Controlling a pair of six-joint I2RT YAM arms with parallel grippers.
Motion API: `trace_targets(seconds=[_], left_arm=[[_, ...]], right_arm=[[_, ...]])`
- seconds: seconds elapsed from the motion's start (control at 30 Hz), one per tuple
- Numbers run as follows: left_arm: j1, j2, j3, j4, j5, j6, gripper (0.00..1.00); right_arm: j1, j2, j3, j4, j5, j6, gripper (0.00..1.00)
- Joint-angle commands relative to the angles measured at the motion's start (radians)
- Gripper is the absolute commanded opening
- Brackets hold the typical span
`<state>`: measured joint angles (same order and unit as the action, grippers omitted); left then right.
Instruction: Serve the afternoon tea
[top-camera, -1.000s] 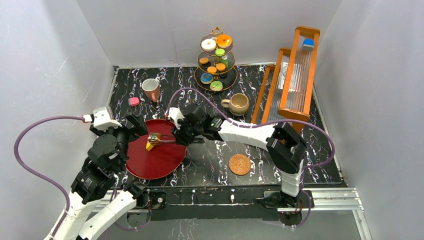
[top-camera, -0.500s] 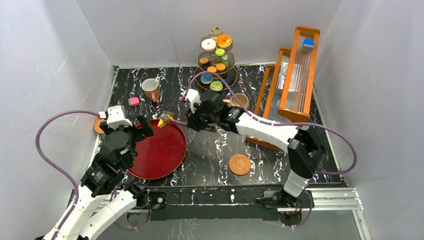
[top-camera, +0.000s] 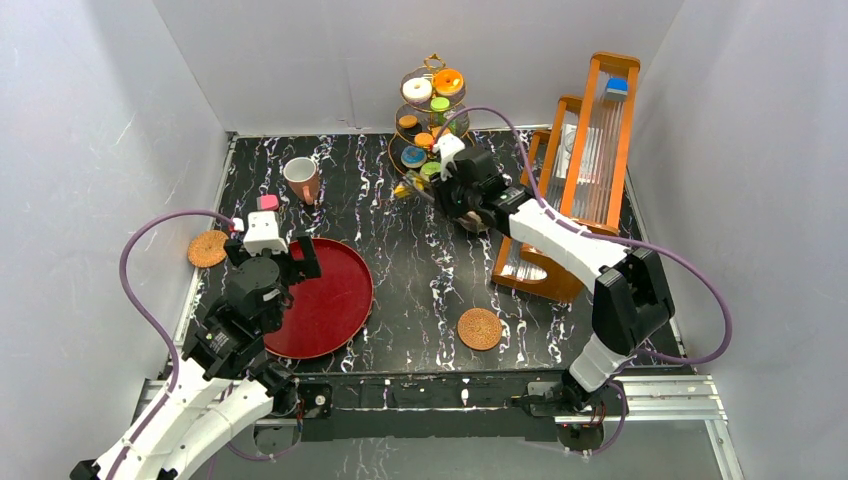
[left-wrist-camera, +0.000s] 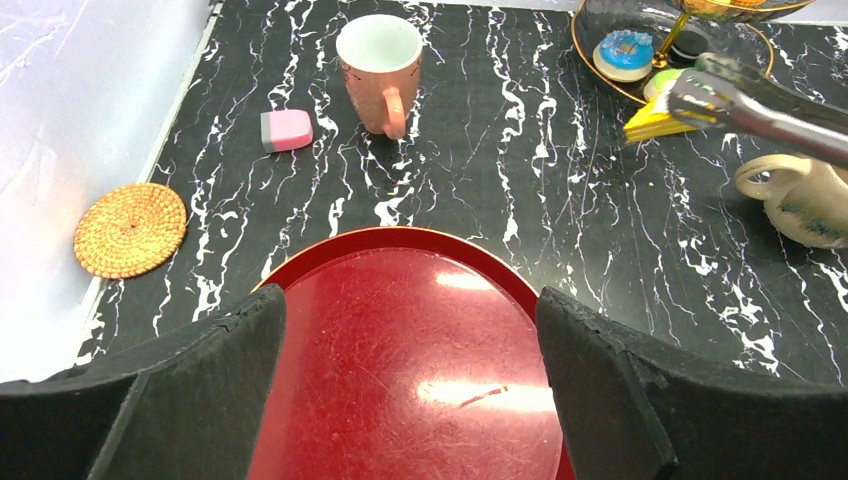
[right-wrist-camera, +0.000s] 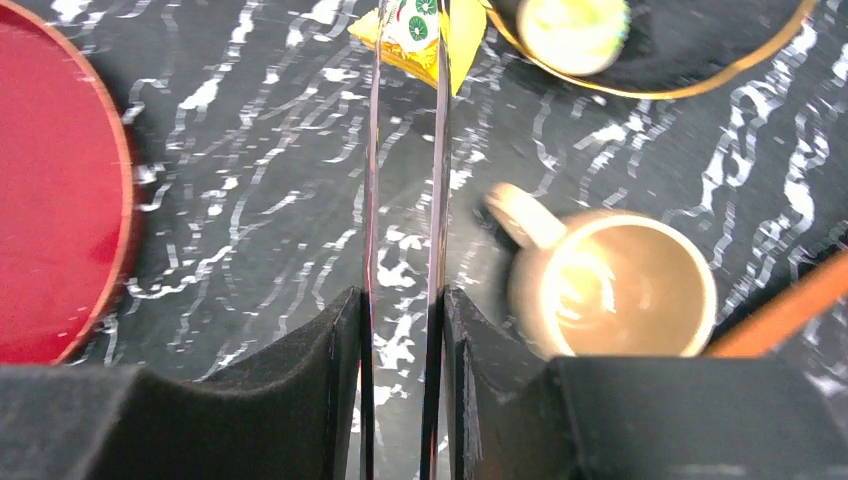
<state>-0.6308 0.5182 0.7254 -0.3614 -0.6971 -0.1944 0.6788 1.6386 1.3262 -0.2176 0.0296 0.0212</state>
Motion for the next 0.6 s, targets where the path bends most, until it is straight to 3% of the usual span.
trace_targets(seconds=[0.0, 0.57], left_arm=[[-0.004, -0.010, -0.004, 0.036, 0.008, 0.024, 0.91], [-0.004, -0.058, -0.022, 0.039, 0.009, 0.038, 0.92]], right_arm=[[-0.076, -0.022, 0.069, 0.001, 0.079, 0.008, 0.39], [-0.249, 0.080, 0.110, 0.038, 0.092, 0.103, 0.38]])
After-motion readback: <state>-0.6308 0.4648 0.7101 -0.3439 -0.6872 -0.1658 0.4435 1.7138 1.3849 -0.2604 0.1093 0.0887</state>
